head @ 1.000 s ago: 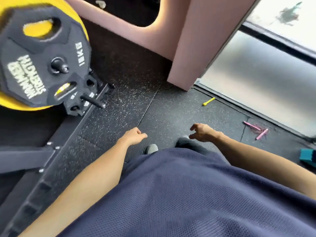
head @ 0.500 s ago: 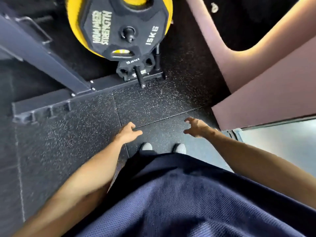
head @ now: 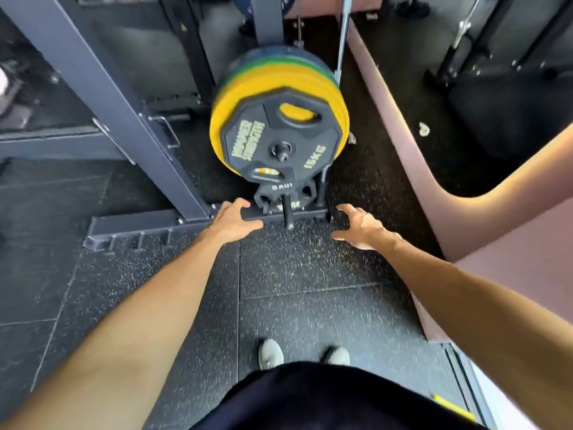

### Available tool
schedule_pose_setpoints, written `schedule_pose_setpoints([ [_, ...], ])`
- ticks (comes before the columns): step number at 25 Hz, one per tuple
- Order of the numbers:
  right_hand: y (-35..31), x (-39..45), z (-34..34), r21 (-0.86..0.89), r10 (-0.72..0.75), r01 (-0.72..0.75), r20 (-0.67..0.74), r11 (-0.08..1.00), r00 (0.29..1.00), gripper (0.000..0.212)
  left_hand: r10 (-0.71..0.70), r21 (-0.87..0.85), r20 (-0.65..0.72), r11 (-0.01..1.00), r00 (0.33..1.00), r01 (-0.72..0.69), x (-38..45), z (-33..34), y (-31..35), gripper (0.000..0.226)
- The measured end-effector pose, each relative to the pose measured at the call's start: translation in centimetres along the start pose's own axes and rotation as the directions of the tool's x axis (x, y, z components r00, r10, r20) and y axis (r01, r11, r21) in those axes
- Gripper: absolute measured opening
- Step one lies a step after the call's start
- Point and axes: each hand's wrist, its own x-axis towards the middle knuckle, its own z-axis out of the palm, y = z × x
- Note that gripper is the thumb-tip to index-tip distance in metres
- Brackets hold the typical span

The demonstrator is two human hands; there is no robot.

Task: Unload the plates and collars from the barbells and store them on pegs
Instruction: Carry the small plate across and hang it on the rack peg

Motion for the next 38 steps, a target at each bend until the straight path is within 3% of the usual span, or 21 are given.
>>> schedule_pose_setpoints([
  [6,-6.4,1.3,-11.8,-0.054,-0.189,0.181,-0.253,0.982,0.949,0.082,0.155,0.012,-0.237,0.988,0.959,-0.156,1.5,-10.9,6.9,0.072],
  [11,-12.0,0.3,-21.9,-0.109,-0.295,0.275,-0.44,0.955,0.848,0.087,0.306,0.074,-0.424,0.95,0.852,-0.304,0.0,-21.8,13.7,0.077],
  [19,-19.5,-3.9,-34.7,-0.236,-0.439,0.38,-0.628,0.894,0.643,0.087,0.437,0.226,-0.6,0.896,0.67,-0.382,-4.7,-34.9,21.4,0.077],
  [31,-27.7,-12.2,-49.9,-0.377,-0.546,0.461,-0.776,0.804,0.317,0.089,0.516,0.345,-0.782,0.825,0.35,-0.447,-13.7,-48.3,31.1,0.08],
  [34,-28.7,-13.8,-52.3,-0.41,-0.546,0.437,-0.8,0.8,0.25,0.085,0.528,0.372,-0.791,0.816,0.309,-0.442,-14.7,-49.9,32.8,0.078],
  [38,-28.7,-13.5,-53.6,-0.435,-0.565,0.431,-0.789,0.791,0.24,0.085,0.521,0.372,-0.804,0.817,0.288,-0.44,-14.8,-50.5,34.2,0.076],
])
